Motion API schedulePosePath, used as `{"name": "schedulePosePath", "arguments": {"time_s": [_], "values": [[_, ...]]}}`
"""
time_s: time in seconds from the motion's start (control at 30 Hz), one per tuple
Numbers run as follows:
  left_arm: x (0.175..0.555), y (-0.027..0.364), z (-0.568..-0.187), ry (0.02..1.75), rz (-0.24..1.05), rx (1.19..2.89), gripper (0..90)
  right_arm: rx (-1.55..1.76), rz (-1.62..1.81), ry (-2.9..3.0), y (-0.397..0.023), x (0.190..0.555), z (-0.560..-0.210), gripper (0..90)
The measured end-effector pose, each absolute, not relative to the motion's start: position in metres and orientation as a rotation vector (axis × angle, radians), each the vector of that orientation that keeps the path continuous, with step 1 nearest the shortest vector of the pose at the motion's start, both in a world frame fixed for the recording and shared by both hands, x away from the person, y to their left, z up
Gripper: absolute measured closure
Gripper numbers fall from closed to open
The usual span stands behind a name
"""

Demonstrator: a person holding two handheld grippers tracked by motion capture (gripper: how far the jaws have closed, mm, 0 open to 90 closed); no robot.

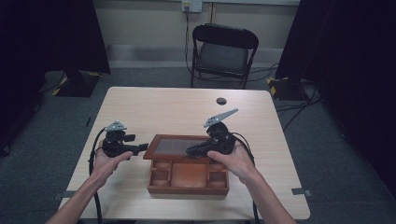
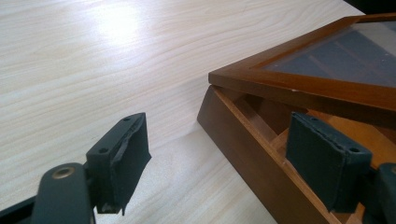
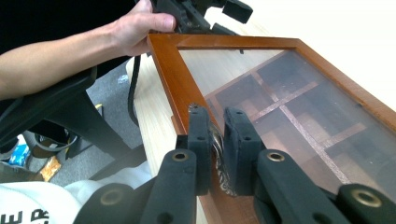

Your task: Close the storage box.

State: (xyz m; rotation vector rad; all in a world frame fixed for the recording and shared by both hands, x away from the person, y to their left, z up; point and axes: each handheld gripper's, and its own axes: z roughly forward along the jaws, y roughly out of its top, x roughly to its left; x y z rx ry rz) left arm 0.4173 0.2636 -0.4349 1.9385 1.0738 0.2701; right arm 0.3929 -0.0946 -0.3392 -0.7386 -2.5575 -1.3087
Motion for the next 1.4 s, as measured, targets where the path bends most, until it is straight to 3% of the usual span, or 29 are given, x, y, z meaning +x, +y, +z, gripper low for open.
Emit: {"name": "schedulePosePath", "arguments": {"time_s": [0.6, 1.4], "values": [[0.419, 0.269, -0.433, 1.090, 0.278, 1.929, 21.6, -0.716, -1.248, -2.596, -0.090, 0.385, -0.347, 81.9], [0.420, 0.271, -0.430, 1.132, 0.272, 1.906, 22.2, -0.664, -1.088, -2.652, -0.080, 0.369, -0.385, 82.1]]}}
